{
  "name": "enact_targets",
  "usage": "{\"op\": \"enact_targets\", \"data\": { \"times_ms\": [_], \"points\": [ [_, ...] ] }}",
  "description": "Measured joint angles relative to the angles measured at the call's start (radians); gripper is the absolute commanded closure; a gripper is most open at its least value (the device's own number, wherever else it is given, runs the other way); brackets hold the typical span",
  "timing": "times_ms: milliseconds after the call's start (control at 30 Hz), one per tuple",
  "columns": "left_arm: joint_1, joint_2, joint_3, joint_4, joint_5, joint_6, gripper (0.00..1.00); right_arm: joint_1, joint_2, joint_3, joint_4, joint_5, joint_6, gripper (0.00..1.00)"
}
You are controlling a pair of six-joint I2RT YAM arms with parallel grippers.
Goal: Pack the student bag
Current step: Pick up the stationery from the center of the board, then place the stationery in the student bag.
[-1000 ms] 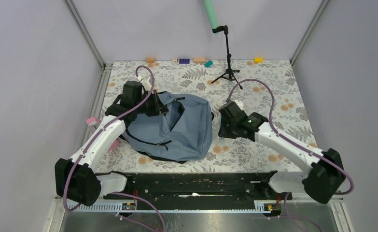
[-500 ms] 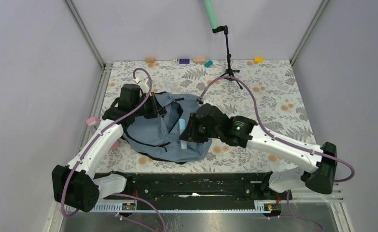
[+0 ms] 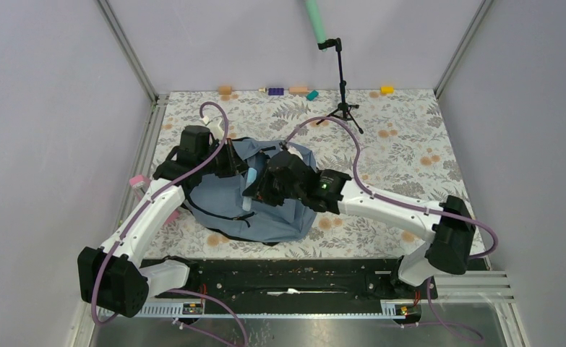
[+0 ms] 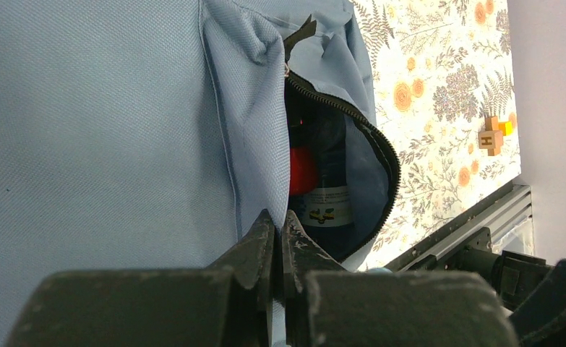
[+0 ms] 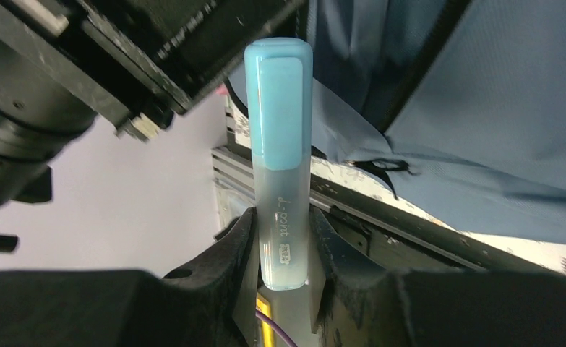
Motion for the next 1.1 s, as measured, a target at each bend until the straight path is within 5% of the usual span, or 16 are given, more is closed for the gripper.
{"op": "enact_targets", "data": {
  "times_ms": [667,1100],
  "points": [
    [0.0,-0.006,0.0,-0.005,-0.008,-0.001,1.0,-0.115,0.146,0.044,0.015,0.091,0.12,0.99],
    [0.0,-0.006,0.0,-0.005,-0.007,-0.001,1.0,-0.115,0.156,0.083,-0.033,0.174,0.073,0.39]
  ]
}}
